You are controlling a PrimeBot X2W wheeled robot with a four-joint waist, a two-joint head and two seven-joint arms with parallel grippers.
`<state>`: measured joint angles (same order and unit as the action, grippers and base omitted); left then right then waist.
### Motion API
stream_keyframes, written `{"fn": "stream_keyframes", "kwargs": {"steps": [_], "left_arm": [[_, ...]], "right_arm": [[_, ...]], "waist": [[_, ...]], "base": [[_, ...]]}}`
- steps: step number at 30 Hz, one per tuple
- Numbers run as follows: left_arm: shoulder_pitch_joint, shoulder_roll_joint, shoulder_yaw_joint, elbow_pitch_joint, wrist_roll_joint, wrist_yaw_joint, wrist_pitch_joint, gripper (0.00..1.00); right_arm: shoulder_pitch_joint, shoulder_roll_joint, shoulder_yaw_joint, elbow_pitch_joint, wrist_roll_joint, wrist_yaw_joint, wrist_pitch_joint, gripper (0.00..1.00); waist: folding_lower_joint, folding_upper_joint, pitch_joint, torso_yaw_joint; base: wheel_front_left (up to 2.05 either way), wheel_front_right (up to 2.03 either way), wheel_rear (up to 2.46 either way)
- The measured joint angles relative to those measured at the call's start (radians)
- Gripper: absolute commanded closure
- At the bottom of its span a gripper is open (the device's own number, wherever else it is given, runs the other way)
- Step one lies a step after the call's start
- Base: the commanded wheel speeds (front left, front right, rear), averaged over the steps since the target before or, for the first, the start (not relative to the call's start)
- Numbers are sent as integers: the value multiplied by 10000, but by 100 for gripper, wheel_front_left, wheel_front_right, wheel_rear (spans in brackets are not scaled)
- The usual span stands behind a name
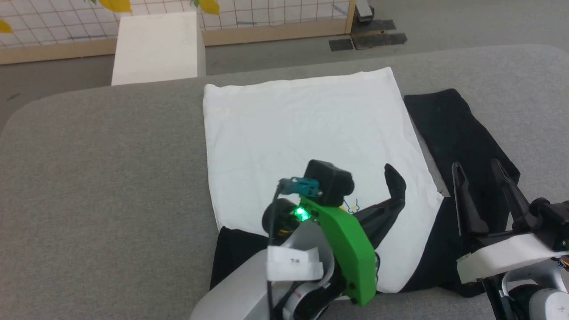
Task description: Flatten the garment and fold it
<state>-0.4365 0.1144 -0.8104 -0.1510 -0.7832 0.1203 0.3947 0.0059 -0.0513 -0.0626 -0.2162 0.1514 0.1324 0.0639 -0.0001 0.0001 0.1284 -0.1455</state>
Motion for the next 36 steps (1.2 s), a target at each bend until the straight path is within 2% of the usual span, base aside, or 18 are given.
{"fn": "stream_keyframes", "kwargs": {"steps": [3, 8, 13, 18, 28, 36], "left_arm": [[-508, -364, -148, 1185, 27, -203, -426, 100], [-1596, -575, -190, 2429, 46, -282, -1467, 100], [-2712, -602, -591, 2853, -318, -77, -2771, 100], [-3453, -616, -1264, 3241, -759, 272, -3517, 100], [-3793, -621, -2731, 4767, -1342, 362, -3580, 100], [-3791, -621, -4048, 5593, -1877, -209, -3448, 100]], "right_arm": [[-39, 0, 4, 44, 40, 0, -35, 0], [-193, 0, 125, 171, 192, 0, -130, 0], [-351, 0, 228, 351, 278, 0, -286, 0], [-412, 0, 290, 562, 370, 0, -412, 0], [-496, -2, 451, 832, 529, 0, -658, 0], [-707, -2, 640, 1068, 688, -2, -867, 0]], "waist": [[0, 0, 200, -132], [0, 0, 438, -432], [0, 0, 650, -775], [0, 0, 802, -1066], [0, 0, 1119, -1401], [0, 0, 1354, -1644]], "base": [[0, 0, 0], [0, 0, 0], [0, 0, 0], [0, 0, 0], [0, 0, 0], [0, 0, 0]]}}
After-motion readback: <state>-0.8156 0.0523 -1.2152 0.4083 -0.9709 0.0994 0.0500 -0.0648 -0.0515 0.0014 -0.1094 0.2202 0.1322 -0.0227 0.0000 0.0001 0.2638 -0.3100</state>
